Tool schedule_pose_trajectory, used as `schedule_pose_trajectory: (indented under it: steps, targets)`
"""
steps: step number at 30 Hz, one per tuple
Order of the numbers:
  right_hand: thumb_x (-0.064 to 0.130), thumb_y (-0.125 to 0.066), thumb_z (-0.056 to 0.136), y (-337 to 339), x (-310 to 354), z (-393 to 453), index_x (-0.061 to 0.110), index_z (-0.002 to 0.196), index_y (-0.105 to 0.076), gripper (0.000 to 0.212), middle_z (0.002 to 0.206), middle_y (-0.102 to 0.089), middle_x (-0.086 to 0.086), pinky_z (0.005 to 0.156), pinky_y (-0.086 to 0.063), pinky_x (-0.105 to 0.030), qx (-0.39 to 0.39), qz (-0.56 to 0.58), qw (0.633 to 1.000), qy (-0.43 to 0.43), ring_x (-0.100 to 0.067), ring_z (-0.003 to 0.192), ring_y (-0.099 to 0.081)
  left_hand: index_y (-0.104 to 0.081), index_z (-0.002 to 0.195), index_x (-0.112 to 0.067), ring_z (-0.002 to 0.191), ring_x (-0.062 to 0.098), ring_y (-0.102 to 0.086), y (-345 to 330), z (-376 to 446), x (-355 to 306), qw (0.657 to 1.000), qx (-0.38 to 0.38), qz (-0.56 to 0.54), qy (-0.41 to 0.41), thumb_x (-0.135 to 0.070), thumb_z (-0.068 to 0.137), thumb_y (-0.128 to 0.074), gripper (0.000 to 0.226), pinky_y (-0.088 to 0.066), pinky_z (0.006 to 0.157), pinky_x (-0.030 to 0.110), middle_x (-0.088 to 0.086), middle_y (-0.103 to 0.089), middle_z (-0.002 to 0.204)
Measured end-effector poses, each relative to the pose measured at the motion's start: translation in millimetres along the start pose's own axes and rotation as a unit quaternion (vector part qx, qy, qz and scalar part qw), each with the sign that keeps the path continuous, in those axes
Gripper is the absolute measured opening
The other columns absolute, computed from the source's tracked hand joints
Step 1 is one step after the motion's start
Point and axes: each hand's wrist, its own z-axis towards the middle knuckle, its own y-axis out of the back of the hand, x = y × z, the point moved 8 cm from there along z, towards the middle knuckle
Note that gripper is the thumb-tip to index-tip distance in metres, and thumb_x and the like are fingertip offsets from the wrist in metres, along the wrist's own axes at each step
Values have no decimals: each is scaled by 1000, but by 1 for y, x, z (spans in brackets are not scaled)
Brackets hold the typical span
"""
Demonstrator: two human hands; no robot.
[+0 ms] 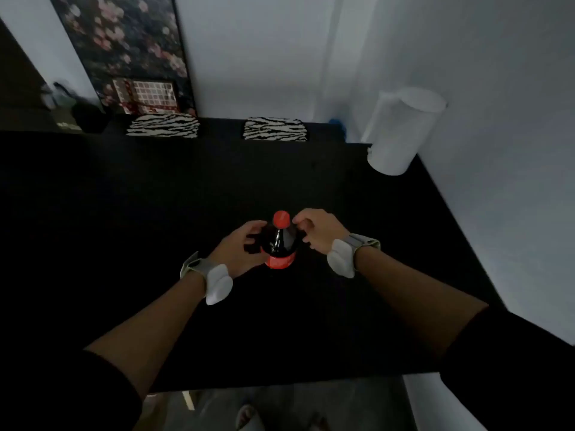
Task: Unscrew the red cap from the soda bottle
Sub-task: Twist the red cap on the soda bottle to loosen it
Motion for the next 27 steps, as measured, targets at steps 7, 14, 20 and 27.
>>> schedule_pose_trajectory:
  steps: [7, 14, 20, 27]
  targets:
    - [2, -43, 95, -2, -6, 0, 16, 122, -53, 32, 110, -56, -1, 82, -50, -31, -25, 5, 1000, -18, -20, 98, -61, -40, 142, -27, 121, 12, -52, -15, 14, -14, 999, 6, 2, -39, -17, 69, -87, 88, -39, 104, 34, -9, -53, 130]
    - [7, -41, 97, 1, 1, 5, 17, 123, -54, 31, 118, -59, -6, 82, -53, -33, -46, 1, 999, -14, -21, 98, -62, -46, 131, -30, 112, 10, -52, -19, 26, -17, 995, -72, 55, -51, -23, 59, -91, 86, -38, 90, 25, -7, -56, 124]
    - [41, -39, 99, 17, 20, 4, 16, 103, -58, 31, 98, -65, -9, 75, -52, -35, -49, -8, 998, -24, -22, 82, -62, -44, 130, -29, 112, 9, -50, -18, 29, -17, 995, -72, 49, -47, -28, 59, -91, 86, -39, 91, 26, -8, -52, 127]
    - [64, -43, 89, 17, 60, 8, 24, 69, -47, 44, 64, -54, 4, 51, -42, -24, -47, -251, 966, 38, -10, 53, -50, -41, 135, -36, 117, 5, -40, -18, 29, -23, 998, -15, 40, -39, -27, 75, -82, 73, -30, 91, 15, -14, -48, 125]
